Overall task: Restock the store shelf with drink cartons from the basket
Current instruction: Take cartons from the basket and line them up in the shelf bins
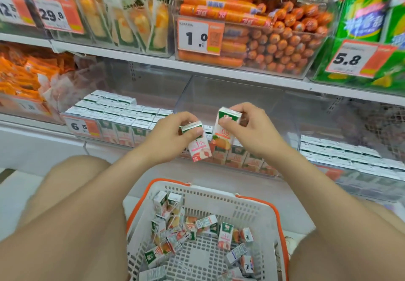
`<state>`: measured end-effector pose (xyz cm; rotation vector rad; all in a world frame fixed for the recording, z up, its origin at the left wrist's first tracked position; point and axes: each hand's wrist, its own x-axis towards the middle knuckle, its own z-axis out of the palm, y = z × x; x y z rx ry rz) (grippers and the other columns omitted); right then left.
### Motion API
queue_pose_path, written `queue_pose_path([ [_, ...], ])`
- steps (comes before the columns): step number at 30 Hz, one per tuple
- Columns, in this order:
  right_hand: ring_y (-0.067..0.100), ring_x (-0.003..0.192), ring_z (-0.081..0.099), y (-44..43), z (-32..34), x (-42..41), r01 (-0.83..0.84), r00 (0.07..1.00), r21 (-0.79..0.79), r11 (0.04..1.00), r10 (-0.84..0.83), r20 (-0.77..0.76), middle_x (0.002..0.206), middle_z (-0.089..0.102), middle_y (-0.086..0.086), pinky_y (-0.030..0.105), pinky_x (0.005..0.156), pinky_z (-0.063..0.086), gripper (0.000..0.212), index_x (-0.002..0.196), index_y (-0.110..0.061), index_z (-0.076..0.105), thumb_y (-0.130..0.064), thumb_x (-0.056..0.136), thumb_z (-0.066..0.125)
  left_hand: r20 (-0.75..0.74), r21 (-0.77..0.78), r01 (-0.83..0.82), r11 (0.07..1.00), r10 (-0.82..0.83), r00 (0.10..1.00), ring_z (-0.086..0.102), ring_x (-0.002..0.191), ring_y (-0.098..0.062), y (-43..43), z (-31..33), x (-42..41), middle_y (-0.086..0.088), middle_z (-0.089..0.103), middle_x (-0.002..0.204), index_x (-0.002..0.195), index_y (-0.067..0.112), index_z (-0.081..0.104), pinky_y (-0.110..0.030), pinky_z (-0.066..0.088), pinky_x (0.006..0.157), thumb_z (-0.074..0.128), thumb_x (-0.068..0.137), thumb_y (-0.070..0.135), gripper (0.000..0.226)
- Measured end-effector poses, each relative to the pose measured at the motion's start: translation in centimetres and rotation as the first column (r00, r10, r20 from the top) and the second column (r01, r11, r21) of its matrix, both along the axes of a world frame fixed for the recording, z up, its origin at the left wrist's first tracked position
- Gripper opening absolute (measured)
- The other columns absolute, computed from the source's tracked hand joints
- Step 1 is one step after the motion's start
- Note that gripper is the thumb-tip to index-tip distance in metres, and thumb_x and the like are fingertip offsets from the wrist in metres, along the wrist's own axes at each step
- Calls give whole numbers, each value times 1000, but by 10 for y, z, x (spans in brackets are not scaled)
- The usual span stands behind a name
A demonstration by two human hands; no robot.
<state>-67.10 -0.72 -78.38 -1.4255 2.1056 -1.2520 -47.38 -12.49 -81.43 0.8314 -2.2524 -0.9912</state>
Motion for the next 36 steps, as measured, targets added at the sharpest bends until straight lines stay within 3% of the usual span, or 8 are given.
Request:
queue_pose_path([
  [6, 17, 95, 68, -22, -1, -40, -4, 970, -106, 994, -22, -241, 110, 72, -9, 43, 90, 56, 25, 119, -24, 69, -27, 94, 71, 27, 16, -81, 997, 81, 996, 66, 90, -1, 0, -7, -17, 22, 68, 98, 110, 32, 69, -29, 50, 79, 66, 100, 43, 15],
  [9, 23, 96, 64, -36, -18, -49, 9, 894, 43, 999, 11, -448, 119, 69, 4, 37, 88, 50, 33, 130, -20, 64, -26, 98, 68, 59, 5, -105, 995, 104, 993, 63, 85, 5, 1, -9, -22, 24, 65, 94, 113, 31, 68, -18, 46, 70, 64, 102, 43, 18],
  [18, 27, 76, 64, -57, -46, -40, -104, 854, 431, 896, 303, -424, 79, 71, 4, 41, 75, 54, 23, 98, -12, 69, -19, 100, 47, 45, 85, -154, 984, 151, 987, 70, 89, -6, -4, -7, -19, 13, 71, 102, 112, 31, 69, -34, 59, 79, 76, 91, 50, 30],
  [21, 28, 66, 59, -58, -51, -40, -78, 851, 429, 900, 284, -442, 67, 63, 7, 46, 72, 55, 29, 79, -13, 60, -20, 97, 39, 14, 204, -169, 964, 170, 985, 72, 97, -14, -6, -5, -17, 5, 73, 107, 114, 28, 68, -44, 61, 89, 86, 81, 51, 44],
  [24, 33, 90, 63, -54, -48, -23, -43, 842, 265, 963, 178, -510, 89, 68, 7, 42, 82, 51, 32, 87, -16, 62, -27, 103, 37, -56, 239, -147, 960, 165, 985, 74, 91, -12, -6, 0, -13, 5, 77, 100, 110, 26, 71, -43, 63, 87, 87, 83, 42, 35],
  [28, 6, 97, 66, -32, -31, 25, -208, 969, -118, 971, 189, -157, 110, 73, -9, 22, 83, 51, 34, 134, -26, 64, -37, 106, 49, -206, 258, -102, 961, 158, 966, 77, 84, -17, -2, 8, -5, -1, 80, 93, 106, 22, 75, -40, 63, 79, 81, 90, 32, 19],
  [33, 15, 85, 72, -26, -35, 48, -288, 957, -159, 944, 277, -87, 92, 75, -5, 39, 79, 59, 38, 135, -28, 58, -39, 100, 67, -257, 324, -14, 946, 102, 961, 78, 93, -28, 1, 15, 11, -8, 81, 96, 112, 15, 76, -49, 63, 90, 70, 99, 30, 21],
  [36, 23, 88, 76, -35, -31, 59, -193, 964, -150, 970, 216, 157, 95, 79, 2, 48, 81, 62, 40, 133, -21, 62, -29, 96, 70, -304, 379, -18, 925, 143, 942, 77, 96, -27, -11, 16, 25, -8, 81, 100, 113, 11, 75, -43, 63, 87, 51, 109, 38, 36],
])
